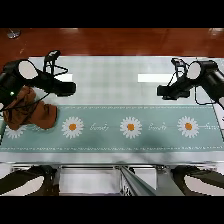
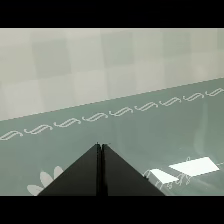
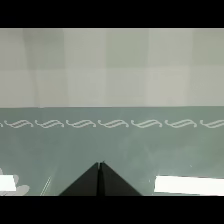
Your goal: Fold the shirts.
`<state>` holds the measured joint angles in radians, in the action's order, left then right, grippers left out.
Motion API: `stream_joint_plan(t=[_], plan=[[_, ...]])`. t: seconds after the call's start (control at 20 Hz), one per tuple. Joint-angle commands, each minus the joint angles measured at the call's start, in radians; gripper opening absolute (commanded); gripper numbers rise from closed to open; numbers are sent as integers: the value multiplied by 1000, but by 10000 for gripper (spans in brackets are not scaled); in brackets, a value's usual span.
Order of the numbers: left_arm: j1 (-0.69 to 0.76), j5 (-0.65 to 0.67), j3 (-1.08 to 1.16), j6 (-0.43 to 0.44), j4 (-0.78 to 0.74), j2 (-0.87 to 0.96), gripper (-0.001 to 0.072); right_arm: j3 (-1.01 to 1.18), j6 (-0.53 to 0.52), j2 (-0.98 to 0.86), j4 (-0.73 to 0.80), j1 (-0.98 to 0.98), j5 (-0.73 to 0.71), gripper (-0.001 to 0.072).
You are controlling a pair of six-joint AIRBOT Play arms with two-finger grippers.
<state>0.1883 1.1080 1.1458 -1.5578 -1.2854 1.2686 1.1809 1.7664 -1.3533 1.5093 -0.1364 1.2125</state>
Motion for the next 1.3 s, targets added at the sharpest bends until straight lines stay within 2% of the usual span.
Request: stream_joint_plan(t=[0.0,0.45,0.55,0.7,0.75,0.8,0.85,0.9,1.05,1.1,1.25], plan=[[-1,0,0,0,0,0,28,0,0,-1,0,0,0,26],[-1,0,0,0,0,0,28,0,0,-1,0,0,0,25],[-1,-18,0,0,3,1,28,0,-2,-1,2,0,-95,26],[-1,-143,0,0,2,10,47,0,2,-1,26,0,-192,26],[-1,-176,0,1,1,14,150,-1,2,-1,26,-1,-208,25],[-2,-201,0,0,-27,16,508,-1,3,-1,26,-2,-224,36],[-3,-212,2,-7,-81,16,706,-1,2,-6,27,-2,-240,319],[-11,-199,10,-11,-172,16,705,-1,-10,-16,42,-2,-257,617],[-107,-61,31,-244,-564,13,704,-1,-13,-37,144,0,-199,632],[-165,0,29,-286,-643,14,704,-1,-16,-37,161,0,-167,632],[-391,63,-7,-360,-663,14,702,-1,-34,-37,148,-5,-136,630]])
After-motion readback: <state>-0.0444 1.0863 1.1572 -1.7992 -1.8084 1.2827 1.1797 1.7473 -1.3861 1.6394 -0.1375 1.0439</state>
